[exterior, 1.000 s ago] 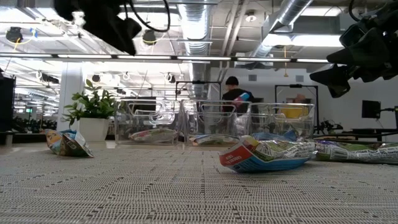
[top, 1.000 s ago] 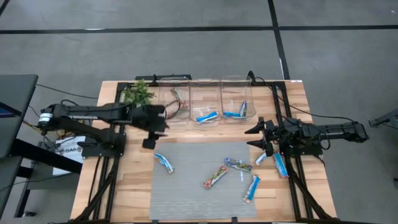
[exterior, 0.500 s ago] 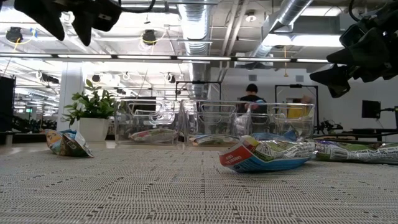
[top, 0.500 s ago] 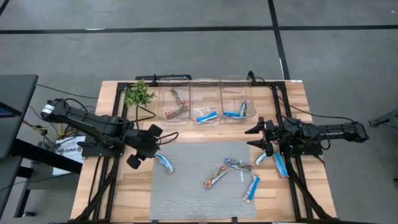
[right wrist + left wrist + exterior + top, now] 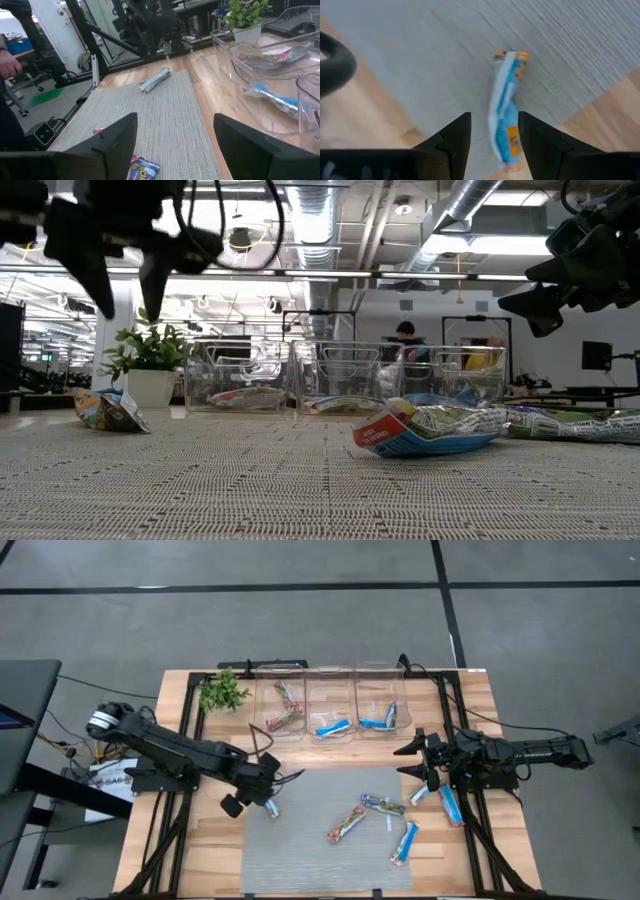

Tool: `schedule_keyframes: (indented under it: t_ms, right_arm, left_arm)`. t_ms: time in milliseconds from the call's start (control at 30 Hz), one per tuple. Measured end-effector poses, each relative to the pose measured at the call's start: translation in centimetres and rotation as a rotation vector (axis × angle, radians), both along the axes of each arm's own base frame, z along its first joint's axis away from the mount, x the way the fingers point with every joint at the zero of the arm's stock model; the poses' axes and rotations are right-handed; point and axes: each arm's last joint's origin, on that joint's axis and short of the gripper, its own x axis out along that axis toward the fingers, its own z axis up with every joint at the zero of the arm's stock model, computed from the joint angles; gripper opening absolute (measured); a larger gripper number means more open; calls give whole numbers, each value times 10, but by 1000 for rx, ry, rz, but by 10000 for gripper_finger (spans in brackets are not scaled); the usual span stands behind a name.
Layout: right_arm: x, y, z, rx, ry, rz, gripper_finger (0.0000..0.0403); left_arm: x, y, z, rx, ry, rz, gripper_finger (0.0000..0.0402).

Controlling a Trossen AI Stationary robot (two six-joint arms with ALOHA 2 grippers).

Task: Pick and place Granola Bars by type
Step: Put the yellow granola bar into the middle transparent bin

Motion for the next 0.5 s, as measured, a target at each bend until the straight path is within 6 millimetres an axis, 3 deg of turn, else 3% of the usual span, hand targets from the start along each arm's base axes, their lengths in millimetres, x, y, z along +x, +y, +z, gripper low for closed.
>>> schedule_keyframes:
  t_ms: [233,500]
  right_arm:
    - [0,0,0,0,0,0,255]
    - [0,0,0,0,0,0,255]
  left_arm:
    - [11,-9,-30,-5,135,-30,157]
    - [18,-12,-55,63,174,-23,157]
